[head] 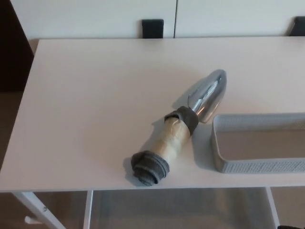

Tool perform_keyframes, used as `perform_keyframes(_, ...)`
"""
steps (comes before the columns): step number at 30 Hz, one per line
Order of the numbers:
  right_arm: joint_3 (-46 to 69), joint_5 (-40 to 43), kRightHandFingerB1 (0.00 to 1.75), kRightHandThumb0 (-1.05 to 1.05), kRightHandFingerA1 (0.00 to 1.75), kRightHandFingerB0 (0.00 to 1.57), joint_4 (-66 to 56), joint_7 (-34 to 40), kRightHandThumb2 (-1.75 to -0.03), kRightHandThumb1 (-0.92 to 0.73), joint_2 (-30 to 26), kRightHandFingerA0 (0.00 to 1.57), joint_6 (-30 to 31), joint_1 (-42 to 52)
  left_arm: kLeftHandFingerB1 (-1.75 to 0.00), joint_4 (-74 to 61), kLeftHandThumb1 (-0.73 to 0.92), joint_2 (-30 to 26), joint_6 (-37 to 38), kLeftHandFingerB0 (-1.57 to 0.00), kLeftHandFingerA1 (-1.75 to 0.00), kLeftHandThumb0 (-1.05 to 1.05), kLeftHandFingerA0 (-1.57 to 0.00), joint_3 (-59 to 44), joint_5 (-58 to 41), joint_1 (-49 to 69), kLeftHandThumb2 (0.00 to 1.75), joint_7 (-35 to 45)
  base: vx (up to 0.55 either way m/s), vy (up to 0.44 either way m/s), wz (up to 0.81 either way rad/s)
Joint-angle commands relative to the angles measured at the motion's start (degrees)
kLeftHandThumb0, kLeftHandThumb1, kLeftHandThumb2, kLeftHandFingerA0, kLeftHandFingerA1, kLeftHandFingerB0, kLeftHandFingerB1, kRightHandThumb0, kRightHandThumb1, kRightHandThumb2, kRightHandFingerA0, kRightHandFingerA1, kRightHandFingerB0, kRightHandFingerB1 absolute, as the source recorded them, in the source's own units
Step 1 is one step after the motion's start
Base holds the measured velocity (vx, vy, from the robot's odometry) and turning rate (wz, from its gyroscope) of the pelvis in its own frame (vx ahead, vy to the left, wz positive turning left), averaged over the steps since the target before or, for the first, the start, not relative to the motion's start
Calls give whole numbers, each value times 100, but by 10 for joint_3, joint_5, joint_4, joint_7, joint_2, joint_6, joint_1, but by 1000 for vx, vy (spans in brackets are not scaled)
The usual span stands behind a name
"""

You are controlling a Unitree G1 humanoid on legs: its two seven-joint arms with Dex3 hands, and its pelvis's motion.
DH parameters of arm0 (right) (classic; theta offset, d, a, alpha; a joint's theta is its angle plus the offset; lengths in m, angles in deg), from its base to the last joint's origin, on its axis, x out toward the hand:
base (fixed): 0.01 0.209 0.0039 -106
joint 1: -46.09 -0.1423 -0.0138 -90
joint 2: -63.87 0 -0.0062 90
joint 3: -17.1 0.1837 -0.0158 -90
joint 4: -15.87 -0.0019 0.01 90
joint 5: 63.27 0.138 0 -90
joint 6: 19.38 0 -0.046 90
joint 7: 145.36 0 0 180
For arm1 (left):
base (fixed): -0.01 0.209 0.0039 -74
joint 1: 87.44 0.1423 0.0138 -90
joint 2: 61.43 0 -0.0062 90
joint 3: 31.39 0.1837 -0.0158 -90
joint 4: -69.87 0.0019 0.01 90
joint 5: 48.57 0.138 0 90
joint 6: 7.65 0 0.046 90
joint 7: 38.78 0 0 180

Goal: The robot walks towards a desk on which a shovel is kept on the left hand side and a container is kept on the right hand side. The robot picks up the shovel using its left hand and places it in the container.

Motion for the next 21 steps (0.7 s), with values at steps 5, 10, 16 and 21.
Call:
perform_keyframes(5, -2, -7, 49, -14, 62, 47, -2, 6, -54, -52, -7, 72, -5, 2, -34, 3, 65, -11, 13, -40, -35, -41, -46, -2, 8, 2, 60, 1, -13, -17, 1)
perform_keyframes(10, -6, -10, 49, -13, 62, 47, 4, 4, -55, -52, -11, 71, -14, 1, -33, -5, 66, -16, 23, -40, -35, -42, -47, 6, 22, 13, 60, -1, 0, 0, 0)
perform_keyframes(16, -8, -7, 49, -15, 61, 47, 1, 1, -54, -53, -12, 70, -10, -3, -32, -76, 67, -82, 95, -34, -35, -49, -44, 76, 45, 53, 60, 83, 0, 0, 0)
perform_keyframes(21, -10, -9, 50, -13, 64, 49, 5, 2, -54, -51, -11, 74, -11, -6, -31, -334, 68, -176, 138, -31, -34, -51, -39, 139, -14, 126, 61, 200, 0, 0, 0)
